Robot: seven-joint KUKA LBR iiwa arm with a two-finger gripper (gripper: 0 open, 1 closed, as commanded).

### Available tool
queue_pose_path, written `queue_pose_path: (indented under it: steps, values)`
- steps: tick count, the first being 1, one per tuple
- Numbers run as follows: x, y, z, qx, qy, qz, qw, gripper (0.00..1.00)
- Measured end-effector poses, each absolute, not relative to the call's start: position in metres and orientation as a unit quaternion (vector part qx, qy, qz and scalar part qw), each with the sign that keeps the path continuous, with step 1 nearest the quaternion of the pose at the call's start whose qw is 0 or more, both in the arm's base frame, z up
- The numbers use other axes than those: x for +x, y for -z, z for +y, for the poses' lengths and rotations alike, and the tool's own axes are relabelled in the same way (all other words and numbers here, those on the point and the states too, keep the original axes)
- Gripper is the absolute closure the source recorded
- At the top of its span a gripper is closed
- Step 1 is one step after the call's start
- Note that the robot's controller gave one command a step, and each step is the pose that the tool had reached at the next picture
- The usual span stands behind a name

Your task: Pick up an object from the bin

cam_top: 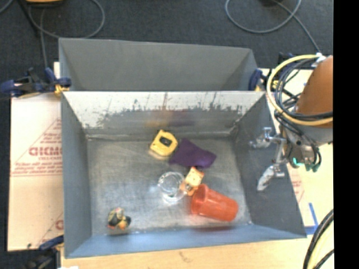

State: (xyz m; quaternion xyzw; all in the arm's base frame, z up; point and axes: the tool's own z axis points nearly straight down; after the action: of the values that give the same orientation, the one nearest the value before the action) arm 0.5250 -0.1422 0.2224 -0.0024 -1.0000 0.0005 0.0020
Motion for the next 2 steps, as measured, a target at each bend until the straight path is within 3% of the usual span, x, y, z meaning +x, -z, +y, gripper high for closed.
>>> queue_pose_path:
  steps: [1,2]
  values:
    - [0.527,-0.227,-0.142,0.0,-0.001,-1.0,-0.002,0.0]
    - [0.527,-0.187,-0.139,0.044,-0.002,-0.999,-0.004,0.0]
